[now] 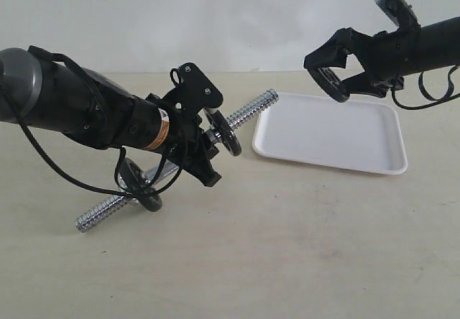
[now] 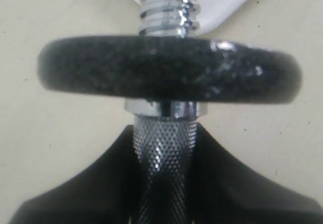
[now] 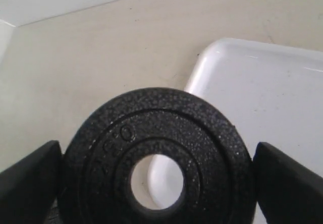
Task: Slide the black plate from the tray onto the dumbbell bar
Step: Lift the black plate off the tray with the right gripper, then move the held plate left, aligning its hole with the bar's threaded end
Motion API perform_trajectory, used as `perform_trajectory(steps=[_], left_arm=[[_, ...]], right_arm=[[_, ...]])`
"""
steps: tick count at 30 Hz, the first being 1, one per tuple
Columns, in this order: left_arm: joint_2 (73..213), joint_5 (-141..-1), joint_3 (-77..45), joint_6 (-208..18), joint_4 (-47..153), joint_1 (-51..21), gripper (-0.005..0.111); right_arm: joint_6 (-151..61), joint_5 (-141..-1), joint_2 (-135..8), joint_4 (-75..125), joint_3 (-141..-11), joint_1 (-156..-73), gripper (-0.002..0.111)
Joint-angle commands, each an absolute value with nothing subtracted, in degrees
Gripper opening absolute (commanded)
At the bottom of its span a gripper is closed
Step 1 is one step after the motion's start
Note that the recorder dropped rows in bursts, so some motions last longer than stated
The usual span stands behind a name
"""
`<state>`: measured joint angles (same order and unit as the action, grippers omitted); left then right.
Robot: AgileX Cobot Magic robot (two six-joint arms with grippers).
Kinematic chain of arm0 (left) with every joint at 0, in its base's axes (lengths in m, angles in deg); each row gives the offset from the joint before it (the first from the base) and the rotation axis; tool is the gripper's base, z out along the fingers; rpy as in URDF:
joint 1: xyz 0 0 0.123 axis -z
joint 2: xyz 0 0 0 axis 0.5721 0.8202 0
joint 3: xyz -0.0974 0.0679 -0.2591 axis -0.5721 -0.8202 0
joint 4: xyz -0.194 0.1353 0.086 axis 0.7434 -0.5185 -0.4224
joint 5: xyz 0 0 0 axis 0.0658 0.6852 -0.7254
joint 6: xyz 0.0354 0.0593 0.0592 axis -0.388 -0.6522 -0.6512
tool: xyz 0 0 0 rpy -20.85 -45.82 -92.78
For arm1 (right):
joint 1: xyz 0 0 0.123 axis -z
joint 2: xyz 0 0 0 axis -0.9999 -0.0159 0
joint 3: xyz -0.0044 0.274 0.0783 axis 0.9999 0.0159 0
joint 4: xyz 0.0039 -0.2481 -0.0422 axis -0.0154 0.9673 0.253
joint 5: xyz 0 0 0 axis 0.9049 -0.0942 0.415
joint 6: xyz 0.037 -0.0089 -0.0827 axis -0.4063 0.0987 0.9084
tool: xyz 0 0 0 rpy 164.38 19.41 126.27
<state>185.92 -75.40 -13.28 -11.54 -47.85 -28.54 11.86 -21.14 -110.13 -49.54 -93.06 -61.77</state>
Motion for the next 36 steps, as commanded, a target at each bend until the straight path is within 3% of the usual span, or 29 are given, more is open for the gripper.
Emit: perform_trajectory(steps=[1,10,36], left_arm=[[182.9,-74.56,-12.28,-11.22,-46.79,-28.57,0.004],[182.9,-74.63,-12.28,-11.22,-46.79,-28.57,0.004],[182.8,-78.46,-11.61,-11.22,-46.79,-28.46,0.004]], right_arm=[[14.11,-13.47,-110.44,-53.82,-93.92,-61.62,0.0],[20.47,-0.67,-115.7,-63.45,-93.92,-61.62,0.0],[24.34,-0.67,-115.97,-64.65,-93.92,-65.78,0.0]])
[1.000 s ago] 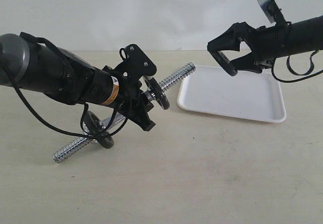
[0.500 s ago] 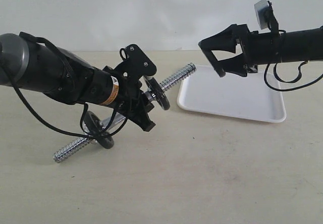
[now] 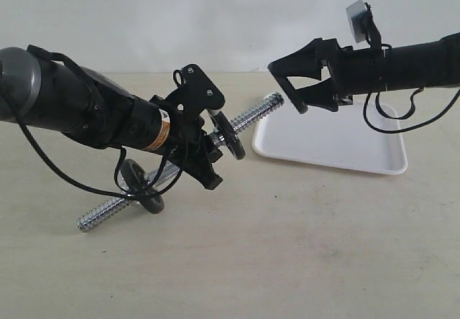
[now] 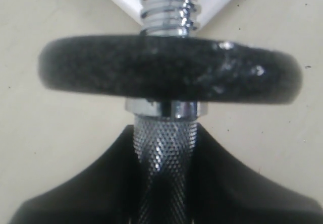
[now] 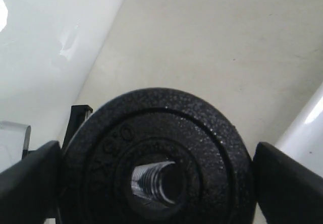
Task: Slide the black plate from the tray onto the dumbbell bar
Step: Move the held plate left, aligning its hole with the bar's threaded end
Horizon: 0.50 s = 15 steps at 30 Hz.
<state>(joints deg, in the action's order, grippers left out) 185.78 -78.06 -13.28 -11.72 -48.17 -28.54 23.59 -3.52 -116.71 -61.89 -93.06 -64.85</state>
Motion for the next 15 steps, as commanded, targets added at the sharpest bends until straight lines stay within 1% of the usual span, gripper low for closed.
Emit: perform_trajectory(steps=[1,15], left_arm=[[182.8,-78.46,-11.61,-11.22,-46.79,-28.46,0.004],[181.41,-78.46,-11.63,-11.63,-46.79,-28.46,0.004]], right_arm=[[24.3,-0.67,-115.97,-64.51,-93.92,-65.78,0.0],[23.39,-0.67,-115.97,-61.44,-93.92,-65.68,0.0]])
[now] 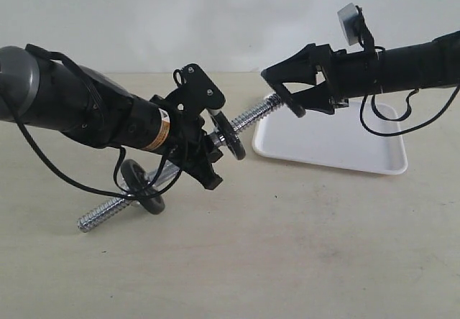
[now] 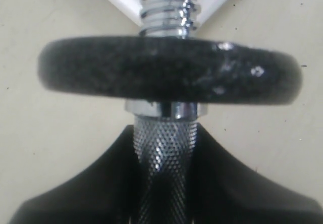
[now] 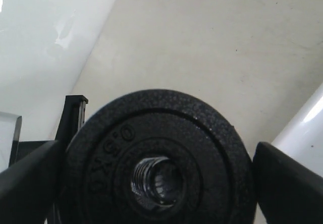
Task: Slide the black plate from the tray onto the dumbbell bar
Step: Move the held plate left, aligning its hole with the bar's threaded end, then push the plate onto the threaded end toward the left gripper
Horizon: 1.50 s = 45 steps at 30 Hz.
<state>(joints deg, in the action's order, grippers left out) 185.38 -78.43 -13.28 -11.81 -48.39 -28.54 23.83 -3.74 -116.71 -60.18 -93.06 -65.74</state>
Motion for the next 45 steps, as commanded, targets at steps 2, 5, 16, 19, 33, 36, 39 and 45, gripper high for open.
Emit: perform_trajectory(steps=[2,5,16,19,33,36,39,45], left_arm=[[181.29,-78.46,-11.63,-11.63,-46.79,-28.46,0.004],[181.07,-78.46,-11.63,-11.63,-46.79,-28.46,0.004],[180.97,-78.46,-11.63,-11.63,-46.79,-28.46,0.004],[180.97,-78.46,-11.63,-11.9,-46.79,-28.46,0.004],[180.86,-78.72,-11.54,-12.67,-46.79,-28.46,0.004],[180.86,-78.72,-11.54,-12.67,-46.79,-28.46,0.004],[180.86,-78.72,-11.54,-12.67,-46.79,-28.46,0.004],[180.86,-78.72,-11.54,-12.67,-46.79,-28.46,0.004]], right_arm=[[22.97,-0.67,-115.97,-60.79,-93.92,-65.68,0.0],[22.87,-0.67,-115.97,-60.03,-93.92,-65.68,0.0],[22.47,-0.67,-115.97,-59.69,-93.92,-65.8,0.0],[22.47,-0.67,-115.97,-59.7,-93.92,-65.91,0.0],[23.46,-0.67,-115.97,-61.43,-93.92,-70.21,0.0],[23.46,-0.67,-115.97,-62.82,-93.92,-70.21,0.0],[23.76,-0.67,-115.97,-62.9,-93.92,-70.21,0.0],[23.75,-0.67,-115.97,-62.9,-93.92,-70.21,0.008]])
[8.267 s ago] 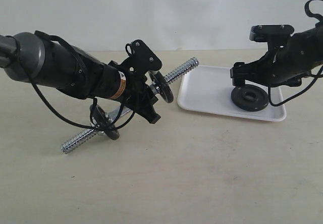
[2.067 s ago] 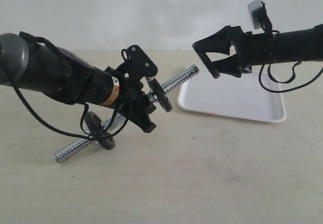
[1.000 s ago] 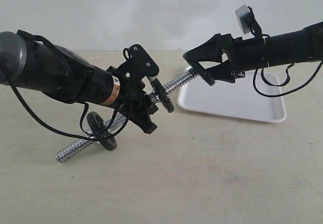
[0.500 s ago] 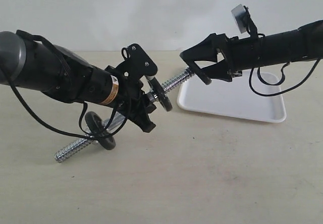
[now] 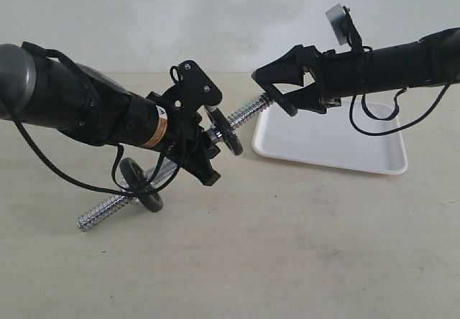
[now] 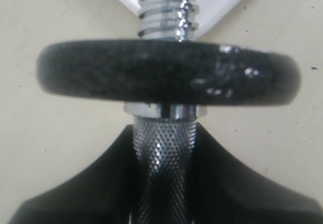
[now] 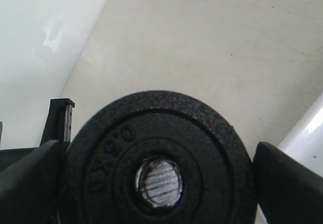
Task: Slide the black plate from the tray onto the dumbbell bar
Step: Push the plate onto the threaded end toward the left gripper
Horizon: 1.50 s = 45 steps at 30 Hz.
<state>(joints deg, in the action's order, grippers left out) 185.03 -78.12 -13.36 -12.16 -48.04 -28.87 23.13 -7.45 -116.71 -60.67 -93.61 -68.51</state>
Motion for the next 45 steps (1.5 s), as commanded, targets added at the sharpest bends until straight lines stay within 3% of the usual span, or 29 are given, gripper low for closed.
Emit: perform_trajectory(steps=[1,6,8,45], left_arm=[[180.86,-78.57,-11.54,-12.67,-46.79,-28.46,0.004],[180.86,-78.57,-11.54,-12.67,-46.79,-28.46,0.004],[180.86,-78.57,-11.54,-12.67,-46.79,-28.46,0.004],[180.86,-77.28,-11.54,-12.67,-46.79,-28.46,0.004]], right_arm=[[23.75,-0.67,-115.97,-62.9,-93.92,-70.21,0.013],[23.4,-0.67,-115.97,-62.9,-93.92,-70.21,0.049],[23.4,-0.67,-115.97,-62.9,-93.92,-70.21,0.054],[20.04,-0.67,-114.19,-65.01,-93.92,-70.21,0.054]])
